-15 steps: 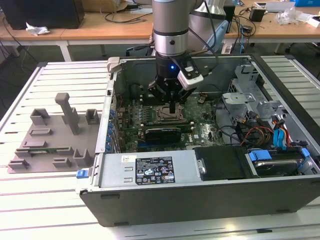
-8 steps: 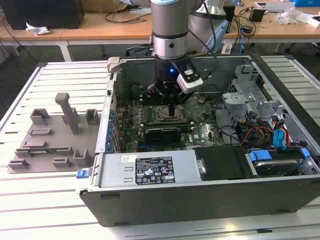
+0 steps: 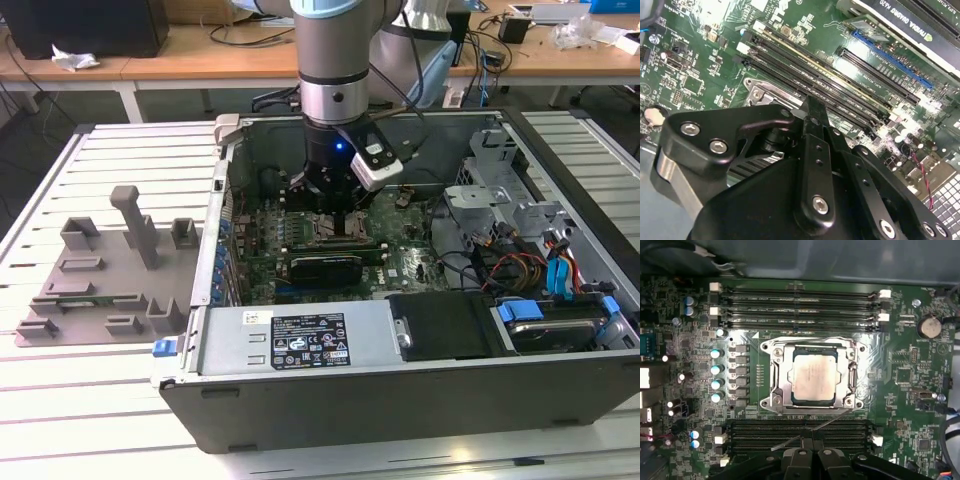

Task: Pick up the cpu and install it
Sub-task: 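Install the second cpu locking lever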

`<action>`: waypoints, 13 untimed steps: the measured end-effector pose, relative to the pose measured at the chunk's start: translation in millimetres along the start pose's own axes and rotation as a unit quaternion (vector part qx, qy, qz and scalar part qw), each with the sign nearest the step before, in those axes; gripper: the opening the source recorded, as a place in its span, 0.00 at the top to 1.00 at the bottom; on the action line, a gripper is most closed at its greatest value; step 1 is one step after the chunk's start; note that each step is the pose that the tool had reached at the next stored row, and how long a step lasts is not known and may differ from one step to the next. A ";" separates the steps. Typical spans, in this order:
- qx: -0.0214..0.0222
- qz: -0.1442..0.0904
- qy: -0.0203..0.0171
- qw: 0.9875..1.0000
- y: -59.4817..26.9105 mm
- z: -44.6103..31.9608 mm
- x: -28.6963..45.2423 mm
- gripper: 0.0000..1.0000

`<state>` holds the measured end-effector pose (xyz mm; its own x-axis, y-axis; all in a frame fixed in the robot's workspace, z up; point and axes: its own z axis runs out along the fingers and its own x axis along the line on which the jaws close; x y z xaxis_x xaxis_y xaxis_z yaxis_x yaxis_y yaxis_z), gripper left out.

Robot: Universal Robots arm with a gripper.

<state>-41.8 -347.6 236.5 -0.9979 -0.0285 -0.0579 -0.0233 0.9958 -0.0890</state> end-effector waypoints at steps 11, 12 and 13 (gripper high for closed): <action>-0.005 -0.009 -0.001 1.000 1.0 5.8 13.8 0.89; -0.005 -0.009 -0.001 1.000 1.0 6.2 15.5 0.89; -0.005 -0.009 -0.001 1.000 1.1 7.1 17.8 0.89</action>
<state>-59.1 -347.6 228.3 -0.9972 -0.0462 -0.0583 -0.0415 0.9960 -0.0793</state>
